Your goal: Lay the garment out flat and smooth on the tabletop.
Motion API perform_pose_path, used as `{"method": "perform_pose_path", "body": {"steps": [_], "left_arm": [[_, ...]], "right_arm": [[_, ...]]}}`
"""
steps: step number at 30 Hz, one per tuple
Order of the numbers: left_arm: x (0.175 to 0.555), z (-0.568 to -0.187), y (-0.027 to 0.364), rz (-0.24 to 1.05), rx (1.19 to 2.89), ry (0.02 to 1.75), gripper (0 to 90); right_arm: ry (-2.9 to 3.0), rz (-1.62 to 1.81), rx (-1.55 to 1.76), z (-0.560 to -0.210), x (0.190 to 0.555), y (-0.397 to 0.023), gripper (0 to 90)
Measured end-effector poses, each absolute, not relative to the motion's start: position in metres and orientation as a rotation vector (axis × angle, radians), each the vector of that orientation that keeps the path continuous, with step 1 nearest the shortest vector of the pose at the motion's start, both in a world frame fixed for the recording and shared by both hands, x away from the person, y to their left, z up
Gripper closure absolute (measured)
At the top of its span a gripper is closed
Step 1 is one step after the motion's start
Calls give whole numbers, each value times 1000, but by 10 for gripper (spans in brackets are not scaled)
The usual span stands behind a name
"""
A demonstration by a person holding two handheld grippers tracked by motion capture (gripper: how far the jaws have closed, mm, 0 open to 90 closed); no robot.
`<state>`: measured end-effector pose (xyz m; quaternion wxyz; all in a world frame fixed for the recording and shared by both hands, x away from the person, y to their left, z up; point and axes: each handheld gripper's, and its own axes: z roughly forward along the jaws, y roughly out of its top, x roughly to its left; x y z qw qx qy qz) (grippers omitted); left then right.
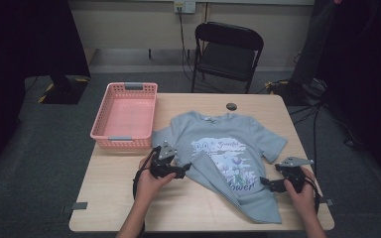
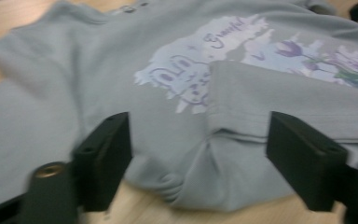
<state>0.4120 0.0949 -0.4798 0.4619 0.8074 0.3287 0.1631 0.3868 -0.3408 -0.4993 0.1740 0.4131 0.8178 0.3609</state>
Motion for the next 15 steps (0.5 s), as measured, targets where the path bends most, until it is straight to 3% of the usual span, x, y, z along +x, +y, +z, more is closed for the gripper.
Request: {"method": "perform_pose_path", "body": {"steps": [1,7,9,15], "left_arm": [[413,-480,92,387,1978,807,288],[426,-487,77,353,2015,809,377],[429,-489,75,319,2014,821,464],[433,-491,67,297,2036,826,599]], "right_arm": [[2319,1023,1171,-499,387,-341,108],[2321,1024,1168,-499,387,-341,108],[2321,1024,1168,-499,387,-341,108],[2326,1026,1161,-499,387,-341,108]]}}
